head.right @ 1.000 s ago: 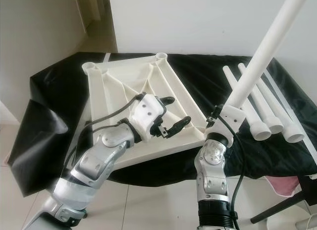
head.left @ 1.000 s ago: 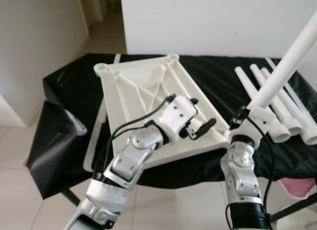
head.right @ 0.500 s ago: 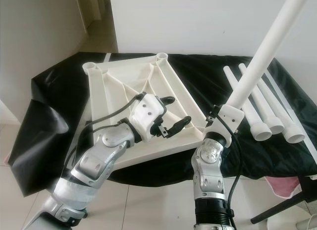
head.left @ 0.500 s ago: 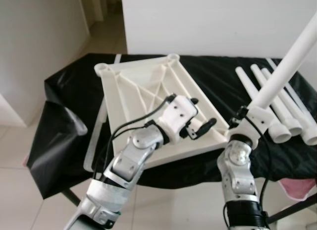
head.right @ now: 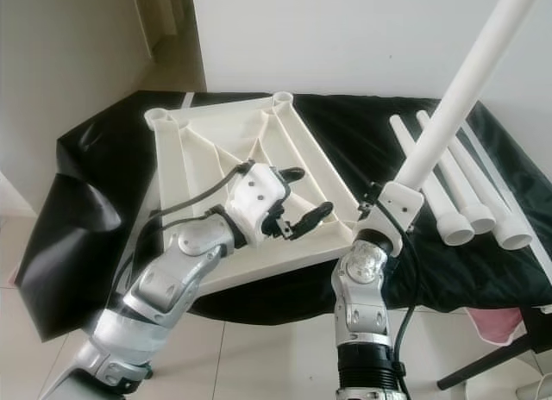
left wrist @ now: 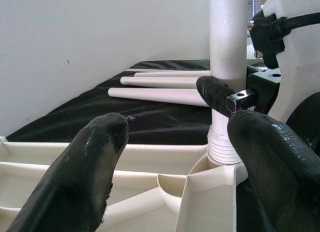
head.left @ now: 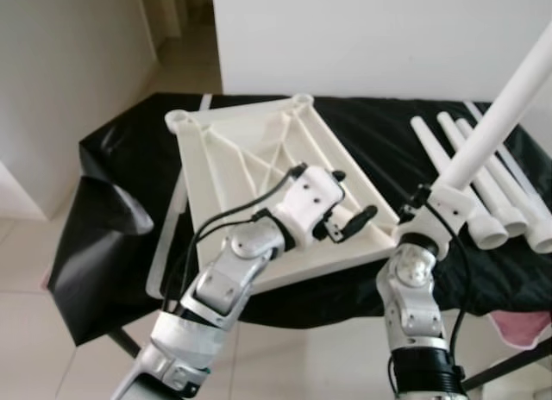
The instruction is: Building children table
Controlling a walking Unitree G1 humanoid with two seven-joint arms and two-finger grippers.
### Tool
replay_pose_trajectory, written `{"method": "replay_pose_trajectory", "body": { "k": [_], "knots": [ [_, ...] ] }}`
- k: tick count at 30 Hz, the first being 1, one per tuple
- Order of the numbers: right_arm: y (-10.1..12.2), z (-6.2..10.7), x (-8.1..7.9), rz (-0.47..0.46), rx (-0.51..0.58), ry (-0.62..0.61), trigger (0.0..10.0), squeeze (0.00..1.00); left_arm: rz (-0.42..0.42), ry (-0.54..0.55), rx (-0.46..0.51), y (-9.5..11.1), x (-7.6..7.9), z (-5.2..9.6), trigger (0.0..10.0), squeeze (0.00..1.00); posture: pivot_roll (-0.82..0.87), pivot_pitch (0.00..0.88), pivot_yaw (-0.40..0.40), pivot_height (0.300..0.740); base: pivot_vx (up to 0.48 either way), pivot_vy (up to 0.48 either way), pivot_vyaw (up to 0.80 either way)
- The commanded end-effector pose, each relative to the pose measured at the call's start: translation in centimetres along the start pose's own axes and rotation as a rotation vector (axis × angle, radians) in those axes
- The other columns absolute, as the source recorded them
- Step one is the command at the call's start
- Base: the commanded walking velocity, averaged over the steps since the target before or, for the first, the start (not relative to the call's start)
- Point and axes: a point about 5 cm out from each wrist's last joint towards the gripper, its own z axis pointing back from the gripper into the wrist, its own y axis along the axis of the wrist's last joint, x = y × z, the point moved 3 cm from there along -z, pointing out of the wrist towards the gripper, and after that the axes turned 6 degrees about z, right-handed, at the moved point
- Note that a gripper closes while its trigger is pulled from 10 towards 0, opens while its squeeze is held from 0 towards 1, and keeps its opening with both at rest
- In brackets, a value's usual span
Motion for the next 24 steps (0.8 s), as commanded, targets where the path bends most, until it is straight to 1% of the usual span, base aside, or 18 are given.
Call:
{"method": "replay_pose_trajectory", "body": {
  "k": [1,6,7,8,11,14,24],
  "knots": [
    [-3.34,0.14,2.05,0.06,-0.135,-0.082,10.0,0.0,-0.015,-0.043,0.001,0.25,0.41,-0.21,10.0,0.0,-0.08,0.0,0.009,0.74,0.0,0.0,0.0],
    [-3.39,0.04,2.18,0.059,-0.145,-0.103,10.0,0.0,-0.014,-0.043,0.002,0.24,0.43,-0.27,10.0,0.0,-0.08,0.0,0.011,0.74,0.0,0.0,0.0],
    [-3.22,-0.1,2.33,0.061,-0.145,-0.13,10.0,0.0,-0.013,-0.043,0.003,0.26,0.44,-0.29,10.0,0.0,-0.09,0.0,0.01,0.74,0.0,0.0,0.0],
    [-3.22,-0.1,2.33,0.061,-0.145,-0.13,10.0,0.0,-0.013,-0.043,0.003,0.26,0.44,-0.29,10.0,0.0,-0.09,0.0,0.01,0.74,0.0,0.0,0.0],
    [-2.91,-0.3,2.46,0.088,-0.135,-0.163,10.0,0.0,-0.012,-0.044,0.006,0.32,0.47,-0.38,10.0,0.0,-0.09,0.0,0.012,0.74,0.0,0.0,0.0],
    [-3.14,-0.29,2.6,0.099,-0.149,-0.18,10.0,0.0,-0.011,-0.045,0.007,0.35,0.5,-0.43,10.0,0.0,-0.09,0.0,0.011,0.74,0.0,0.0,0.0],
    [-3.31,-0.22,2.98,0.12,-0.154,-0.211,10.0,0.0,-0.007,-0.046,0.005,0.31,0.59,-0.34,10.0,0.0,-0.09,0.0,0.016,0.74,0.0,0.0,0.0]
  ]
}}
